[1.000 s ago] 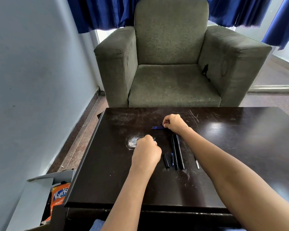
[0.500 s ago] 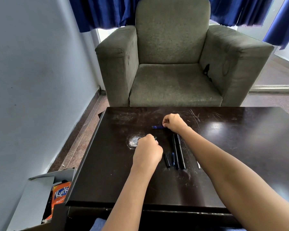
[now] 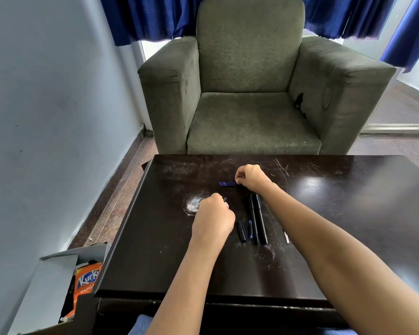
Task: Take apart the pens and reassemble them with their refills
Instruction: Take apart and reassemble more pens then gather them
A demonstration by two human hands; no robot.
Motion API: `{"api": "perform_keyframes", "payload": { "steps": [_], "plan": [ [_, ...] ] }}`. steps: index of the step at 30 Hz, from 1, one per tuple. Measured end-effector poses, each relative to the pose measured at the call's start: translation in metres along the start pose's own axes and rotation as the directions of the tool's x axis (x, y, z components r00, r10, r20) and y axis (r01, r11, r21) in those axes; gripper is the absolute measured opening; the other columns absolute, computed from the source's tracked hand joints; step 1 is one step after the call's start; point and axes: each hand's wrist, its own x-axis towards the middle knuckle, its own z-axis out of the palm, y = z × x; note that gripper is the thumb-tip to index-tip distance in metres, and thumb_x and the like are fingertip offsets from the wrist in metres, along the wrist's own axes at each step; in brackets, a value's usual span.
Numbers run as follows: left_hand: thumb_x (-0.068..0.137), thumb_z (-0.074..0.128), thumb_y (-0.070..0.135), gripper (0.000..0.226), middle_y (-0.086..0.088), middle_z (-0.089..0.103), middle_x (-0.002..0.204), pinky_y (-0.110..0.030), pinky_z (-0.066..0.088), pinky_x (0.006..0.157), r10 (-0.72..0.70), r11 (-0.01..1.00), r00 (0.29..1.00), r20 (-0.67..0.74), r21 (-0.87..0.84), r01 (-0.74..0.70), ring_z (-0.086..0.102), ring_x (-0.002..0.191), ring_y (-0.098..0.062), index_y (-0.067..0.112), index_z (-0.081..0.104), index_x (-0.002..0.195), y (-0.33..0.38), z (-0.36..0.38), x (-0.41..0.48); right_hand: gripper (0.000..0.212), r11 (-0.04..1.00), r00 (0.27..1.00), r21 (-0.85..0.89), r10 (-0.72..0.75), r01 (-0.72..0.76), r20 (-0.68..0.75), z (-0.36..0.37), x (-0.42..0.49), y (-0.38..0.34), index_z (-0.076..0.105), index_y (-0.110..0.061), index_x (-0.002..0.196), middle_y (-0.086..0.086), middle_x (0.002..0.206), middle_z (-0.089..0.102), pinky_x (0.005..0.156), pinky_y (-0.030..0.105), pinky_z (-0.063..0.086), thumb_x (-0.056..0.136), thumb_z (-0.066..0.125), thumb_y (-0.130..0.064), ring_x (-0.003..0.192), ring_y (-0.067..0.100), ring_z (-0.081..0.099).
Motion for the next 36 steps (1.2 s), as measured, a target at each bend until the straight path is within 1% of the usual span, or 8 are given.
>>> {"api": "perform_keyframes", "payload": {
  "steps": [7,12,18,23,28,32,34,36],
  "plan": [
    [0.100,0.038,0.014,0.031,-0.011,0.058,0.123,-0.033,0.049,0.083,0.038,0.999,0.999,0.004,-0.038,-0.037,0.060,0.105,-0.025,0.010,0.053,0.127,-0.002,0.002,0.002,0.012,0.995,0.987,0.088,0.064,-0.051,-0.149,-0.016,-0.022,0.001,0.066,-0.020,0.081,0.006,0.093,0.068,0.081,0.042,0.055,0.084,0.058,-0.012,0.090,0.027,0.064],
    [0.100,0.033,0.016,0.032,-0.010,0.062,0.110,-0.036,0.050,0.073,0.063,0.994,0.998,-0.028,-0.084,-0.065,0.063,0.091,-0.025,0.012,0.056,0.122,-0.007,0.008,0.004,0.019,0.958,0.924,-0.001,0.275,-0.285,-0.267,-0.034,-0.054,0.008,0.067,-0.010,0.102,0.015,0.109,0.066,0.082,0.037,0.050,0.089,0.059,-0.021,0.103,0.038,0.063],
    [0.099,0.034,0.016,0.037,-0.007,0.061,0.120,-0.038,0.052,0.087,0.014,0.989,1.000,-0.004,-0.149,-0.015,0.063,0.103,-0.027,0.018,0.055,0.128,-0.007,0.009,0.002,0.048,0.833,0.862,-0.228,0.502,-0.504,-0.072,-0.046,-0.101,0.020,0.060,-0.008,0.119,0.008,0.119,0.063,0.085,0.034,0.050,0.082,0.072,-0.037,0.111,0.029,0.062],
    [0.098,0.032,0.012,0.038,-0.010,0.062,0.123,-0.034,0.050,0.081,-0.007,0.985,0.999,0.042,-0.172,0.014,0.061,0.109,-0.027,0.017,0.055,0.129,-0.007,0.007,0.000,0.017,0.835,0.833,-0.066,0.550,-0.547,0.055,-0.034,-0.123,0.030,0.057,-0.006,0.083,0.005,0.072,0.063,0.077,0.038,0.059,0.084,0.068,-0.019,0.071,0.023,0.073],
    [0.097,0.031,0.013,0.035,-0.010,0.067,0.112,-0.031,0.046,0.073,-0.021,0.978,0.999,0.031,-0.208,0.027,0.063,0.099,-0.025,0.011,0.063,0.111,-0.006,0.007,-0.001,0.027,0.888,0.900,-0.189,0.435,-0.420,0.041,-0.040,-0.134,0.026,0.058,0.001,0.110,0.019,0.111,0.062,0.080,0.036,0.050,0.088,0.047,-0.009,0.098,0.034,0.063],
    [0.097,0.029,0.011,0.037,-0.007,0.068,0.106,-0.025,0.043,0.066,-0.003,0.972,1.000,0.027,-0.237,0.009,0.063,0.092,-0.022,0.011,0.066,0.101,-0.006,0.006,-0.001,0.022,0.905,0.937,0.296,0.340,-0.305,-0.075,-0.064,-0.131,0.002,0.057,-0.003,0.077,0.018,0.081,0.064,0.073,0.041,0.055,0.091,0.044,-0.014,0.067,0.027,0.057],
    [0.098,0.029,0.012,0.035,-0.004,0.067,0.096,-0.022,0.041,0.058,0.031,0.963,0.999,0.042,-0.267,-0.018,0.058,0.078,-0.015,0.015,0.064,0.094,-0.006,0.005,-0.001,0.022,0.710,0.923,0.690,0.345,-0.139,-0.169,-0.072,-0.135,-0.015,0.052,-0.006,0.074,0.014,0.075,0.065,0.063,0.041,0.058,0.091,0.039,-0.011,0.055,0.022,0.059],
    [0.100,0.030,0.018,0.034,-0.001,0.066,0.089,-0.024,0.044,0.065,0.073,0.957,0.996,0.054,-0.285,-0.055,0.056,0.076,-0.013,0.016,0.064,0.093,-0.006,0.006,-0.001,0.018,0.560,0.912,0.828,0.325,0.027,-0.250,-0.077,-0.146,-0.033,0.049,-0.006,0.079,0.010,0.075,0.063,0.051,0.029,0.053,0.093,0.038,-0.010,0.051,0.016,0.060]
  ]
}}
